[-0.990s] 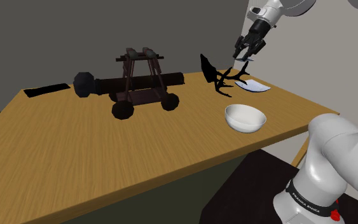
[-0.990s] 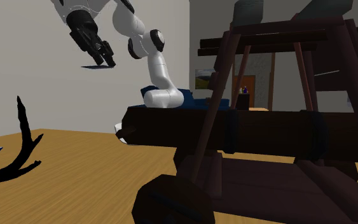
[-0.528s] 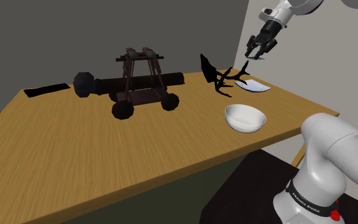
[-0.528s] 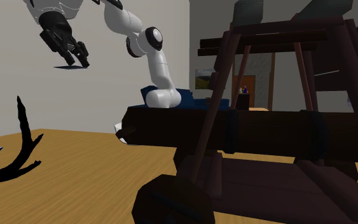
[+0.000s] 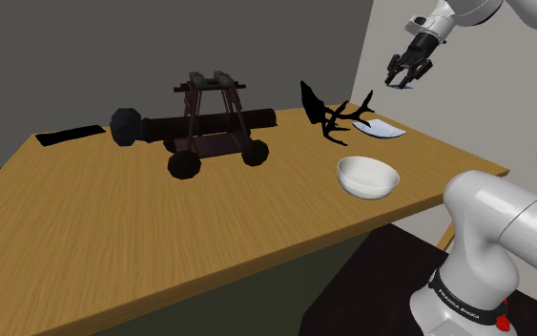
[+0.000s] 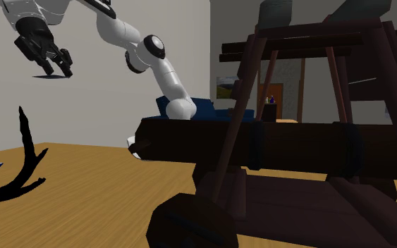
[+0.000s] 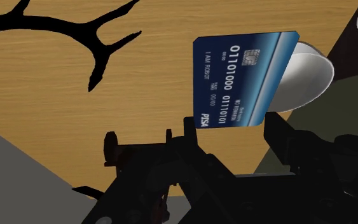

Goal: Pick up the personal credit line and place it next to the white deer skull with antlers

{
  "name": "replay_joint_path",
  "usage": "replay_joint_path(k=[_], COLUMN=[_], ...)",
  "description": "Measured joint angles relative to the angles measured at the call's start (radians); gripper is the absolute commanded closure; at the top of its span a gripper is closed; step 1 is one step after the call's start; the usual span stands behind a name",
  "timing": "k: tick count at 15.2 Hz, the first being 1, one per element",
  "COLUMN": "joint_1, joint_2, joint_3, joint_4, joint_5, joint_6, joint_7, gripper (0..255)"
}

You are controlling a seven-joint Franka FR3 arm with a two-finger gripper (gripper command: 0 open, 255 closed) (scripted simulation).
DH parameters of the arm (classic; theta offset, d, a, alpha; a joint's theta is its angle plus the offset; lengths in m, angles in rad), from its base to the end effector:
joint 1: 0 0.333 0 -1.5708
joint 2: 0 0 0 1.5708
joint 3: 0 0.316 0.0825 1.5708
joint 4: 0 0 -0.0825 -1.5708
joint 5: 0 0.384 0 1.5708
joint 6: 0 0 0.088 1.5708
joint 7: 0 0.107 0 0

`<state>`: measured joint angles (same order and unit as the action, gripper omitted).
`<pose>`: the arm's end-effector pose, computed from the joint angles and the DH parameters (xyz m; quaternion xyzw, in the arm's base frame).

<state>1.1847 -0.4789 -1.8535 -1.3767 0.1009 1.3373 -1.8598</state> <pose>0.3642 -0.4571 0.5914 -0.7862 -0.5467 -0.2382 0.1622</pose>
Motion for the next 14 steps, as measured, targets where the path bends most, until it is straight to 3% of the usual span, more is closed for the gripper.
replay_joint_path(k=[14], joint_1=[-0.063], joint_2=[0.003], joint_3=[-0.007], joint_4=[-0.201], joint_5=[-0.013], joint_6=[0.164], joint_7=[-0.079], gripper=[255])
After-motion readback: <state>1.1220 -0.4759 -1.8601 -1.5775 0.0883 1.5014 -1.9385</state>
